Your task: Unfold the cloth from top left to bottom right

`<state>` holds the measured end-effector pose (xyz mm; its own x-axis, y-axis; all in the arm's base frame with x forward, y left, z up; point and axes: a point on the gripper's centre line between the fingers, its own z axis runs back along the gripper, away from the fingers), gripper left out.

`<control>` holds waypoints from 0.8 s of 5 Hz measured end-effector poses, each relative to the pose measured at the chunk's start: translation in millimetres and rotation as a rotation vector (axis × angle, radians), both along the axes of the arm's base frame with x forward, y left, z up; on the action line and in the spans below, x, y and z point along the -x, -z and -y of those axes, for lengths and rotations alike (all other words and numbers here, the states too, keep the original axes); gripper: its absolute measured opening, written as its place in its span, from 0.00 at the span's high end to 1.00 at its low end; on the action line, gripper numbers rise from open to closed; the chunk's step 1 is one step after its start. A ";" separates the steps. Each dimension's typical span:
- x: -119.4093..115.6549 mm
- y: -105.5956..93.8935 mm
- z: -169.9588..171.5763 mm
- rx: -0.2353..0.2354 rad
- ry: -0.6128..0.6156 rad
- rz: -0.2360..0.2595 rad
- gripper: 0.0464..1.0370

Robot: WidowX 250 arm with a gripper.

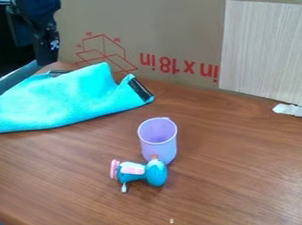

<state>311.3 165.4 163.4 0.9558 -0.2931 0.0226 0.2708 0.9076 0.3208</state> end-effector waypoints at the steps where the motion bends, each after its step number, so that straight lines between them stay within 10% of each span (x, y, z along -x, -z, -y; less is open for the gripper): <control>1: -1.8 12.1 0.8 0.018 0.001 -0.031 0.04; 2: -14.7 26.5 0.1 0.060 0.003 -0.052 0.04; 4: -35.1 40.0 -10.0 0.044 0.069 0.118 0.04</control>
